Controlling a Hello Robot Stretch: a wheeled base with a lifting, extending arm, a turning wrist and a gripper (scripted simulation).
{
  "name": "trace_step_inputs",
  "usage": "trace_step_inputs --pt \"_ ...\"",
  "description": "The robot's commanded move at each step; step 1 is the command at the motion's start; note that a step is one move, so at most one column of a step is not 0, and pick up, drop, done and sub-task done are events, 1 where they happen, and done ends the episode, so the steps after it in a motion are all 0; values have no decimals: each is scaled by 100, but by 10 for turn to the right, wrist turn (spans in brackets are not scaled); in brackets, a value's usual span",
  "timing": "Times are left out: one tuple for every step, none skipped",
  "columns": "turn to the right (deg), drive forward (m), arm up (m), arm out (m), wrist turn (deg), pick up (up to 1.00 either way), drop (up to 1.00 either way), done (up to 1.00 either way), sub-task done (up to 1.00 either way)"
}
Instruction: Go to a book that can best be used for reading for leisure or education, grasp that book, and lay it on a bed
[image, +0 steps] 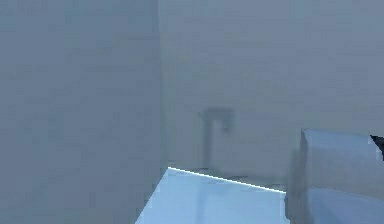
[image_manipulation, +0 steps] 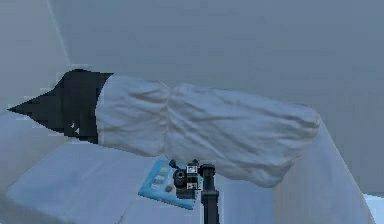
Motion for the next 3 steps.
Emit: trace_step_inputs --pt "0 0 0 0 90 0 0 0 0" --pt "0 0 -30 0 0 0 0 0 0" --pt "0 0 0 0 0 100 0 0 0"
